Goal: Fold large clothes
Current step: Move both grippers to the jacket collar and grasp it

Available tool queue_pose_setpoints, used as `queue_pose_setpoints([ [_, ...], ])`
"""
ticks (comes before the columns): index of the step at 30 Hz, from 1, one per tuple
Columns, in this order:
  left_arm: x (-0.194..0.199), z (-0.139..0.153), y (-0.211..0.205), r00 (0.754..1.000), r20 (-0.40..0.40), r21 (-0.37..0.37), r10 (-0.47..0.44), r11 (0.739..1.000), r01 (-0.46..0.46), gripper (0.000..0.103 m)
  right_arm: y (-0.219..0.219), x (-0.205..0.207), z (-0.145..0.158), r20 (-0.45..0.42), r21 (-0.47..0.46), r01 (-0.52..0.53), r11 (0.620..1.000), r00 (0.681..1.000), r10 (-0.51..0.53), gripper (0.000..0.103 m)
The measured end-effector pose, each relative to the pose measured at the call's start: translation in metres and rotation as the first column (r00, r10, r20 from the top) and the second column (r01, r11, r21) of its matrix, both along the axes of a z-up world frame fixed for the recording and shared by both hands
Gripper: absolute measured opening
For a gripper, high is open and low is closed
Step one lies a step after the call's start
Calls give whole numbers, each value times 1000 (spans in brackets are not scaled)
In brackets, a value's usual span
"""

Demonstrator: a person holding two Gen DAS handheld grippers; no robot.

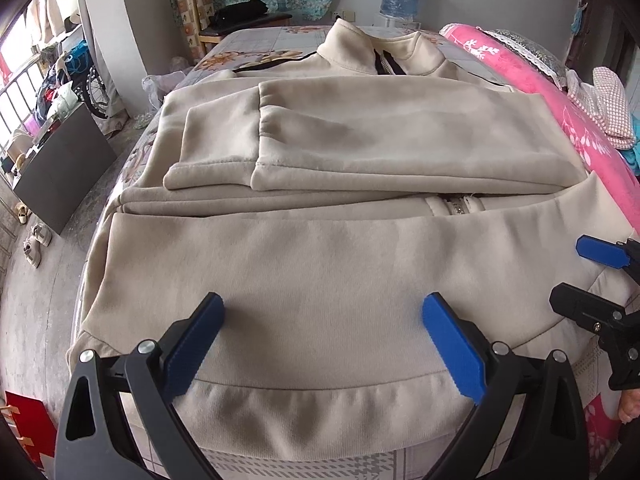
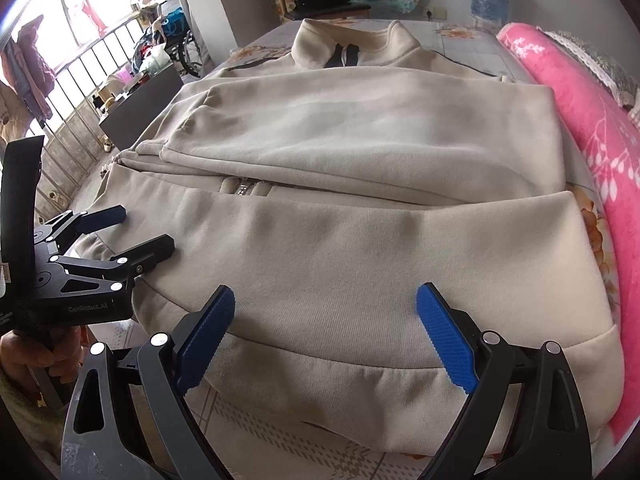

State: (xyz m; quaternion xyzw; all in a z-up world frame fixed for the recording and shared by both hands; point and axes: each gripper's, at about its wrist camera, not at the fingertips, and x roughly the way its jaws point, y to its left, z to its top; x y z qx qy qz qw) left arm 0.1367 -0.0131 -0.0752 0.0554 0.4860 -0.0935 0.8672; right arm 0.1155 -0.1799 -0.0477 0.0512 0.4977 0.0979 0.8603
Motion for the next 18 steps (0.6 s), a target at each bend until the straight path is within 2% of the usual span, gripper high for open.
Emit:
queue_pose_setpoints([
  [3,3,17,9,1000,30,-37,-6,999,7,98,-7,5,13,3,40,-14,999,1000,14,88],
  [8,23,77,24,985,168,-52,-30,998,40,98,-17,21,62,94,34,-62,998,994,58,88],
  [13,81,126,29,978,205,-90,-26,995,46,98,-42,61,107,158,81,-59,995,986,46,88],
  [15,107,135,23,979,203,-75,-22,996,38,97,-52,85,117,157,89,-34,995,987,19,88],
  [18,144,142,3,973,220,-40,-64,996,74,97,-63,124,122,150,63,-8,998,989,-1,88],
])
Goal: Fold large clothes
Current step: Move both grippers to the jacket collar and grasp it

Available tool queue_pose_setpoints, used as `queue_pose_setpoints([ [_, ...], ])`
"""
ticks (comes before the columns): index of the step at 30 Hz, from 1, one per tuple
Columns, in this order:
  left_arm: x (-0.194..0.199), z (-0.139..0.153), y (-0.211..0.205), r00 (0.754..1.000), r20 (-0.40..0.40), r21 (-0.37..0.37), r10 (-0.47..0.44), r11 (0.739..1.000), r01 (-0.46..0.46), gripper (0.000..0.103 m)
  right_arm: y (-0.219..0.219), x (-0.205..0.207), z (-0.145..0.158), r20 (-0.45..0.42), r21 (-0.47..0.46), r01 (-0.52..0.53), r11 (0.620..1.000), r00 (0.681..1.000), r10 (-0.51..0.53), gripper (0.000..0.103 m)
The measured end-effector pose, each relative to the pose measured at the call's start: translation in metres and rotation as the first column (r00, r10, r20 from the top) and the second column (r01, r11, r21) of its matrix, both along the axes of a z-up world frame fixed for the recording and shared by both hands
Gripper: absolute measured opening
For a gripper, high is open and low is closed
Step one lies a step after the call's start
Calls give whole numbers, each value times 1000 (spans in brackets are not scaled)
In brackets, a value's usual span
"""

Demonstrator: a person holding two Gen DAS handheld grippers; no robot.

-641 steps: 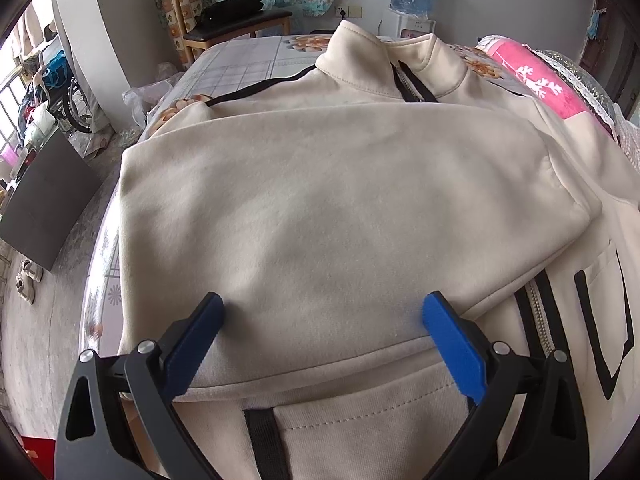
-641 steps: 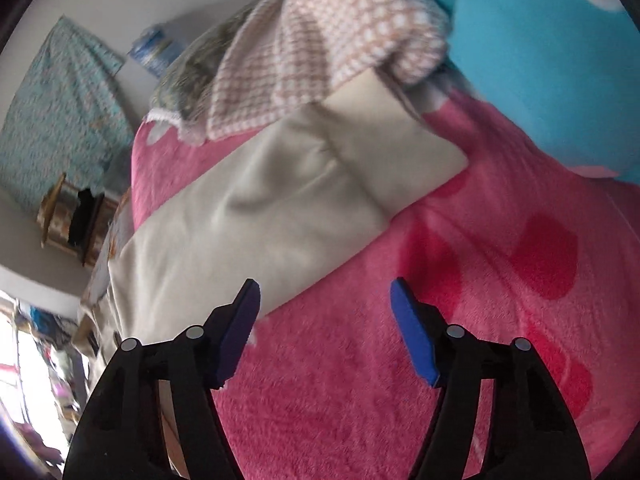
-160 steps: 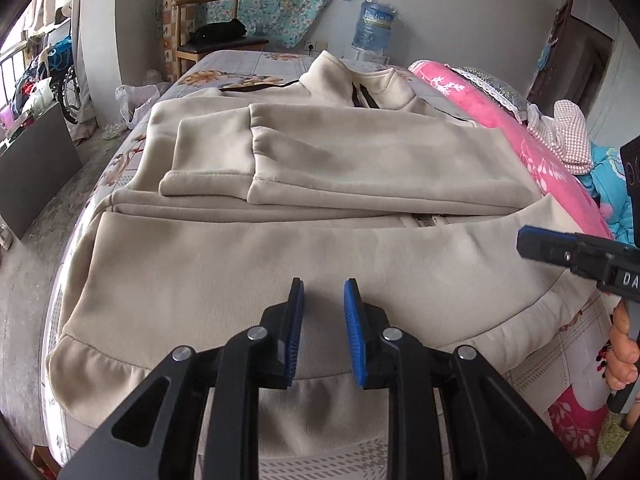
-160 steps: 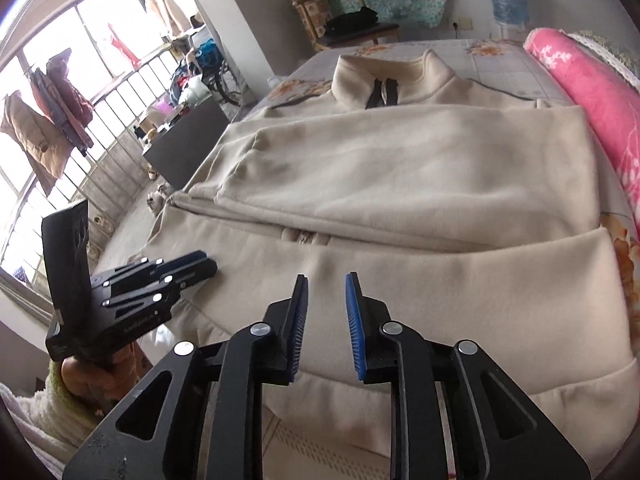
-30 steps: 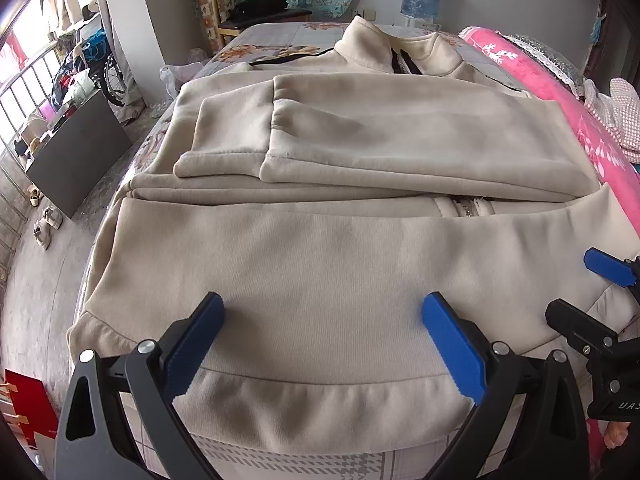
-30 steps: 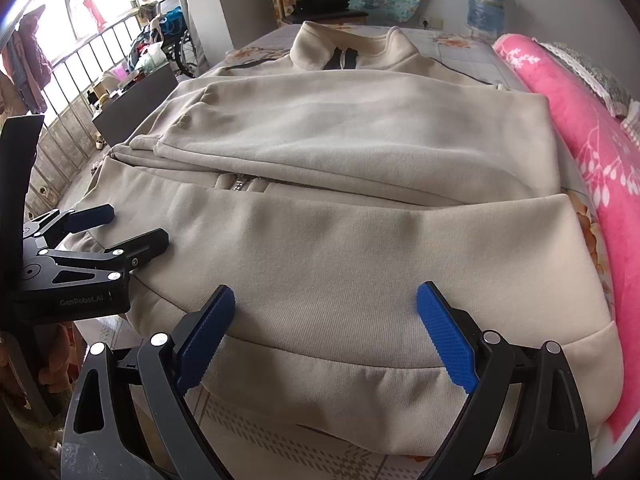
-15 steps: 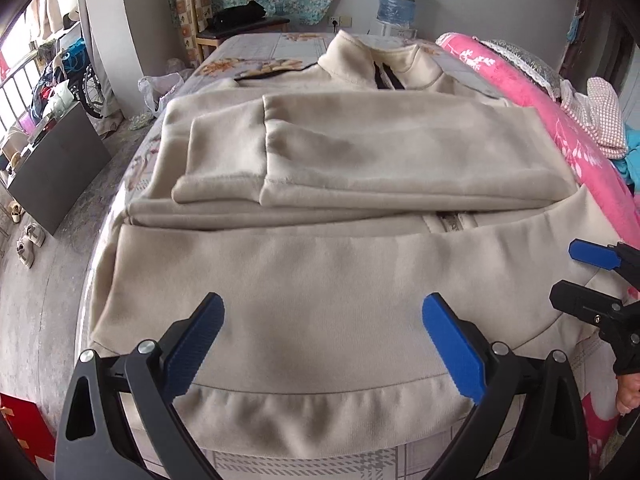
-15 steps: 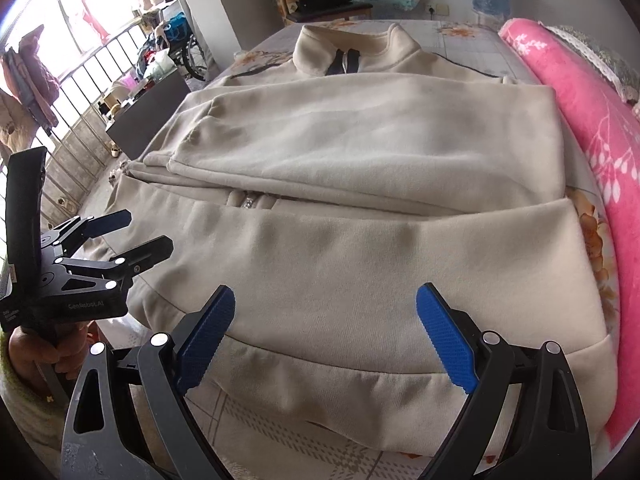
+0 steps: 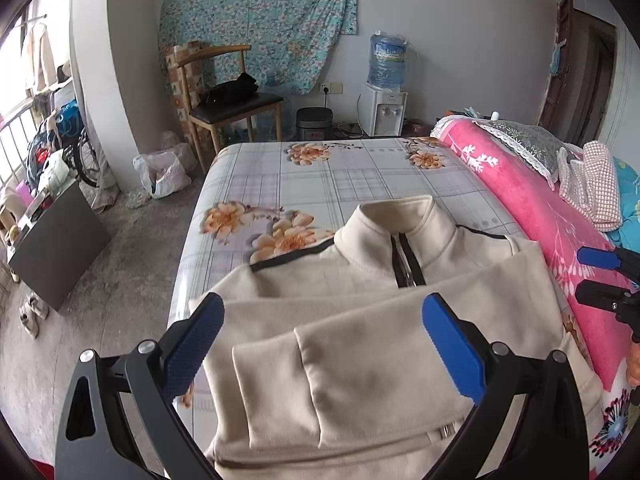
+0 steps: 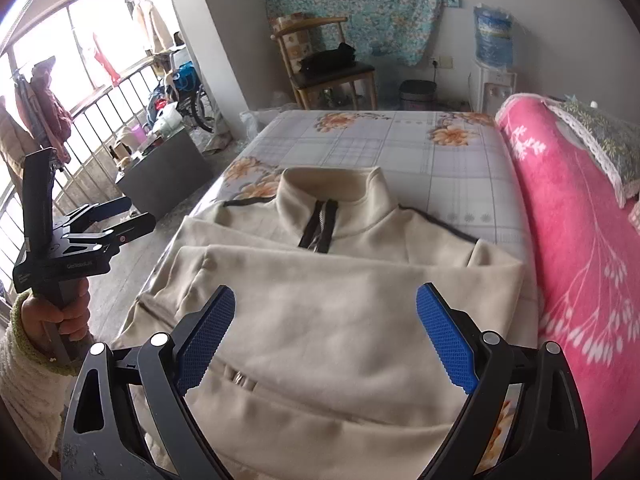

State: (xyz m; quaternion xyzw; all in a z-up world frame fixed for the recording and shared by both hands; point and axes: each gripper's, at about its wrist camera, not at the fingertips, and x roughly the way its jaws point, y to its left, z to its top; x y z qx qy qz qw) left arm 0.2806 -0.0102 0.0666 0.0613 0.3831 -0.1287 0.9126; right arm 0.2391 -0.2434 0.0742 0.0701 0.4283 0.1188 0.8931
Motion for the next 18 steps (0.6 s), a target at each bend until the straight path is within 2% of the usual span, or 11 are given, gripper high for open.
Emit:
queue_pose_setpoints([
  [3,37,-1,-21,1000,-3,2,-21,1000,21,98,-13,44,-8,-49,12,27,1000,998,-26,88],
  [9,113,-16,-53,1000,-29,-7,5,1000,-5,97,-35,125,-34,-136,17,100,995,986,-97,88],
  [13,153,-43,-72,997,-76,33,25,999,-23,97,-37,172,-53,-192,4,104,995,976,-101,88],
  [18,180,-78,-87,988,-154,69,17,998,-7,97,-30,215,-85,-272,-6,102,995,957,-100,88],
])
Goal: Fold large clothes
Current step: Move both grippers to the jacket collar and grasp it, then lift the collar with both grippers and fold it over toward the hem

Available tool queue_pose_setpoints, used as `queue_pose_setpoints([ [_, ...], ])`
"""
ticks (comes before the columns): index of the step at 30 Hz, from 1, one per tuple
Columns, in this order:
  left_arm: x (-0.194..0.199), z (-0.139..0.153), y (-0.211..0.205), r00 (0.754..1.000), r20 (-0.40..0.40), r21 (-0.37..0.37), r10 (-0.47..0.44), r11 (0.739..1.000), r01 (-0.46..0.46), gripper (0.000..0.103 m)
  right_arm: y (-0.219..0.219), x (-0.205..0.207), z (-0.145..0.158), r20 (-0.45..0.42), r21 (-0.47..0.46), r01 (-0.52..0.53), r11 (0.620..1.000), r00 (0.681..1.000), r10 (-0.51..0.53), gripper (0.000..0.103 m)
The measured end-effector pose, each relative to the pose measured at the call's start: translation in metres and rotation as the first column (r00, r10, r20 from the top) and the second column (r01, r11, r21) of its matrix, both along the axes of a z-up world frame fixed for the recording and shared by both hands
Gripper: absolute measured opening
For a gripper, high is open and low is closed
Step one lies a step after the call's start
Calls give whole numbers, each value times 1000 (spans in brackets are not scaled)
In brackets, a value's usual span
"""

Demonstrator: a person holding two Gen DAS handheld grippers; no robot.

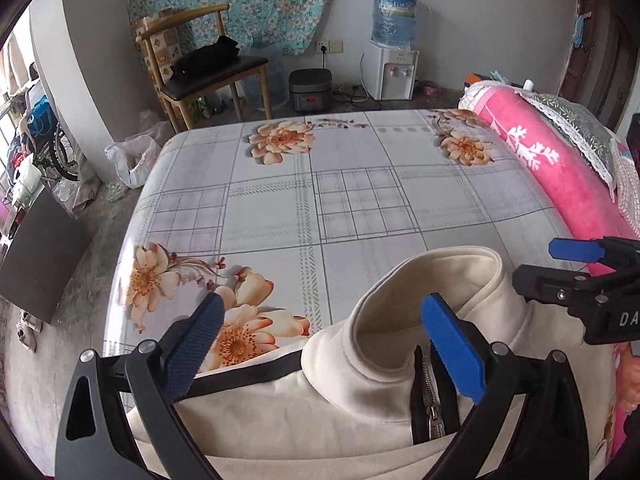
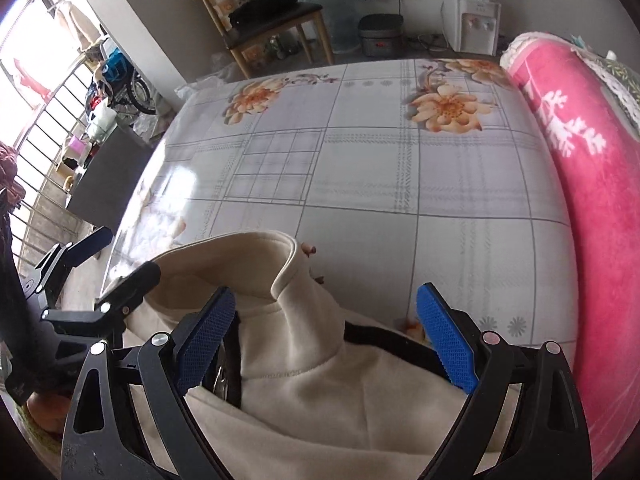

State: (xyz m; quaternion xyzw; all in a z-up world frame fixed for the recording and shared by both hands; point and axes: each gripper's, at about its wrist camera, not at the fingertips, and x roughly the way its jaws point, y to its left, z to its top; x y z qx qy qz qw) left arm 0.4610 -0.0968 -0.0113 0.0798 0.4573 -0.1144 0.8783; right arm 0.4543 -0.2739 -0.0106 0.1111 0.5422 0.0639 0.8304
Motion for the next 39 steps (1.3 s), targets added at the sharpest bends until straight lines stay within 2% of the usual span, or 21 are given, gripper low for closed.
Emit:
queue_pose_setpoints([
  [3,10,-12,0,1000,-14,12,26,1000,-26,97,5,16,-16,-27,-36,-4,999,1000,3,88],
  [8,19,-29,1,998,-10,77,67,995,-66,95,7,31,-37,-59,-83,17,996,998,-22,80],
  [11,21,-36,0,999,-30,100,45,994,-42,91,7,33,-42,-81,-78,8,997,997,-15,68],
  [13,18,-36,1,999,-39,104,27,994,-22,87,9,28,-42,-99,-61,-15,998,995,9,56],
  [19,2,-30,2,998,-49,137,-43,989,50,72,20,13,-36,-133,-84,-108,991,986,96,37],
  [22,-10,-27,4,995,-59,135,-82,987,90,63,25,1,-32,-142,-96,-142,985,982,127,24],
  [24,-18,-25,7,992,-63,125,-107,986,115,57,27,-7,-28,-130,-117,-161,980,981,145,20],
  [27,-31,-22,10,987,-67,108,-146,982,153,44,25,-18,-19,-120,-107,-172,979,980,159,17],
  [28,-37,-21,10,984,-62,108,-165,979,171,37,24,-21,-15,-113,-104,-177,979,980,166,17],
  [31,-55,-20,9,975,-43,133,-217,966,220,22,24,-35,-4,-87,-102,-195,976,979,186,17],
  [36,-89,-20,6,957,13,205,-289,938,280,19,26,-58,6,-38,-105,-229,968,973,226,18],
  [39,-104,-20,9,950,37,223,-309,930,293,18,28,-73,14,12,-122,-253,960,967,256,25],
])
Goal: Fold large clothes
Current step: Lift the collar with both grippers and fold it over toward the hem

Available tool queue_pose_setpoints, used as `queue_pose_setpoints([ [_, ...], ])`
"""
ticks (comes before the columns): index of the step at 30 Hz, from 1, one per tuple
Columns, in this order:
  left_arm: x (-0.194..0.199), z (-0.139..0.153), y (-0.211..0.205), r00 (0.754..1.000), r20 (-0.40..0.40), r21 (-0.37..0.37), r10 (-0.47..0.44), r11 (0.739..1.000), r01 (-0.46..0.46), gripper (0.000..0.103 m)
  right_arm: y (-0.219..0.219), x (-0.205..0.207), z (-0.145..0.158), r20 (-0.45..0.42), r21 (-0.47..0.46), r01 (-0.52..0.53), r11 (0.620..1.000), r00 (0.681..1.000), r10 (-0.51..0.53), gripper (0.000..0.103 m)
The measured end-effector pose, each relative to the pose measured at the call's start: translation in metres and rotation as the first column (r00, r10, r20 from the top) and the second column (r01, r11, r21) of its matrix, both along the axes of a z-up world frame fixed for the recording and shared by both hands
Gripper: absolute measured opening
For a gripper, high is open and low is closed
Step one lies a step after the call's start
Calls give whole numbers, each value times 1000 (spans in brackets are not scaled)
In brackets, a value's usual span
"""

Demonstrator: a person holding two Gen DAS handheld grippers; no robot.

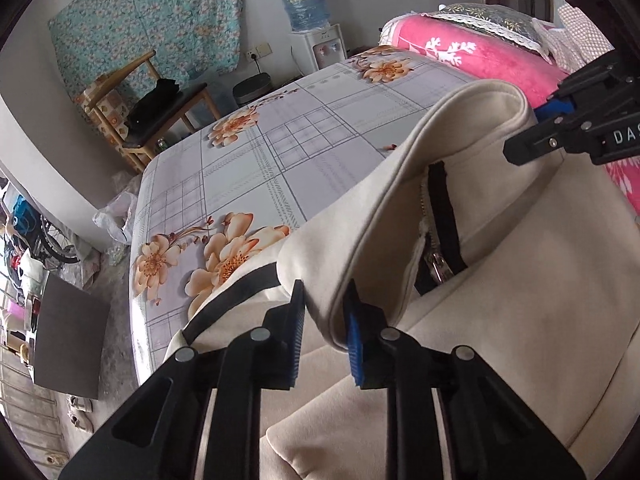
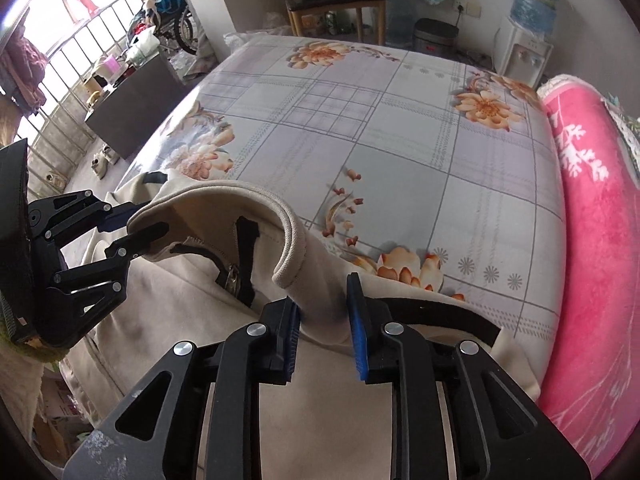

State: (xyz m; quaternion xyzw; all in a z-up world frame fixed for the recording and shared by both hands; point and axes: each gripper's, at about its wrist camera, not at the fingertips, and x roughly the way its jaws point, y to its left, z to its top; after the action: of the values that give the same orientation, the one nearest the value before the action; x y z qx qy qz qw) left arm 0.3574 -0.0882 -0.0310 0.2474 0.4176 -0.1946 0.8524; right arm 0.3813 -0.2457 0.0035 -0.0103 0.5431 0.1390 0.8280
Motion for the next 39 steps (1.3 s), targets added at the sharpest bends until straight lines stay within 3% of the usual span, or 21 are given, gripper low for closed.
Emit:
queue_pose_setpoints([
  [2,-8,0,2,999,36,12,-9,1000,9,17,1,-13,8,37,20,-12,1000,999,11,33],
  [5,-13,0,6,1000,27,-22,-9,1000,10,16,1,-32,29,115,72,-33,997,993,25,38],
  [8,-12,-1,10,1000,14,-70,1,998,0,15,15,-55,55,240,65,-101,993,967,83,41],
  [10,-7,1,14,1000,-9,-120,17,993,-18,15,32,-67,61,277,40,-176,984,948,158,42],
  [15,13,7,27,992,-121,-297,43,952,-77,14,79,-68,35,240,-129,-277,952,923,301,43],
  [18,24,9,36,982,-186,-381,38,918,-108,12,88,-55,23,264,-219,-281,934,905,334,56],
  [21,30,9,41,975,-222,-429,16,896,-112,10,85,-31,16,277,-227,-269,936,904,327,62],
  [25,33,11,45,974,-224,-456,-23,886,-85,9,87,-1,2,225,-274,-315,909,898,379,67],
  [28,31,14,46,977,-207,-461,-54,886,-49,9,92,12,-11,131,-288,-392,874,888,442,76],
  [32,22,20,43,981,-172,-447,-92,895,6,9,99,17,-27,28,-320,-473,821,861,507,78],
  [35,18,22,44,982,-159,-442,-100,897,20,9,93,15,-25,-15,-258,-497,829,860,510,78],
  [39,13,25,48,984,-150,-440,-101,898,25,9,80,-8,-9,-14,-73,-529,845,848,530,78],
])
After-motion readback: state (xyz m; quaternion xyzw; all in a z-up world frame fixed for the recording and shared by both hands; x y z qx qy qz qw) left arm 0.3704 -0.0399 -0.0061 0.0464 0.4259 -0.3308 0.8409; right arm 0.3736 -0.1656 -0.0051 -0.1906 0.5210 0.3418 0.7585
